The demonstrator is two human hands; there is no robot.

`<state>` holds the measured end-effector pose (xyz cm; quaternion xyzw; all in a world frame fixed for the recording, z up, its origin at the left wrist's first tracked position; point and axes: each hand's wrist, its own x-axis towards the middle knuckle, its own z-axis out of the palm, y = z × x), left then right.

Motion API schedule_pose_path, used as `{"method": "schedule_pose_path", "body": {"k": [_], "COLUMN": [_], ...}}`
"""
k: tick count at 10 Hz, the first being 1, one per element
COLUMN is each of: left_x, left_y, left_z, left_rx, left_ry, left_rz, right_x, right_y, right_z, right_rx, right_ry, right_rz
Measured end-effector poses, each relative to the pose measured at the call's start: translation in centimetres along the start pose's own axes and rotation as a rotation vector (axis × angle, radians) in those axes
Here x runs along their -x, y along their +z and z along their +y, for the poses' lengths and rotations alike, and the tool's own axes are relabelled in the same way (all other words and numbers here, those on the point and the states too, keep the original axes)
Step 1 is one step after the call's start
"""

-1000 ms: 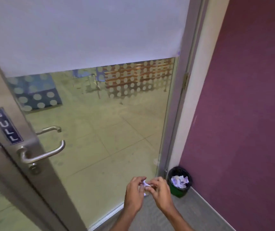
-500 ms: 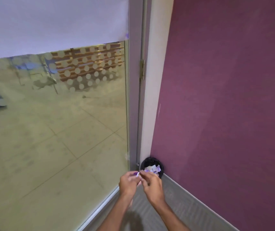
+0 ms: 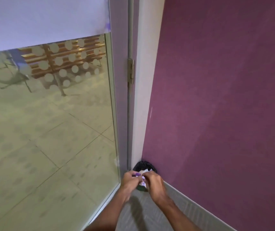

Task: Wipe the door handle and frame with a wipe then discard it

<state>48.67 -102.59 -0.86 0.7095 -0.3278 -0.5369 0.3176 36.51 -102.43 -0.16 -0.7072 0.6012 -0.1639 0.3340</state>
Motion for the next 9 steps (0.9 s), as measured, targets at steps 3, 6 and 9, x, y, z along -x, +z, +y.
{"method": "schedule_pose_path", "body": {"k": [3,6,9], "left_x": [-4.9,-8.4,-8.9], "left_y": [1.2,3.7,5.3], "left_z": [2.9,4.6,4.1], "left_rx": [-0.478,-0.527,-0.607], "left_ry": [0.116,0.037,0.069], "left_rz": [0.168,0.236,0.285], "right_x": [-7.6,-15.7,-17.4], "right_y": [-3.9,-6.0,-6.7], "right_z": [4.2,6.6,9.2], "right_rx": [0.056,-0.036,0.173], "right_ry": [0.065,0.095,0.125], "right_rz": [0.181,-0.025,-0.091]}}
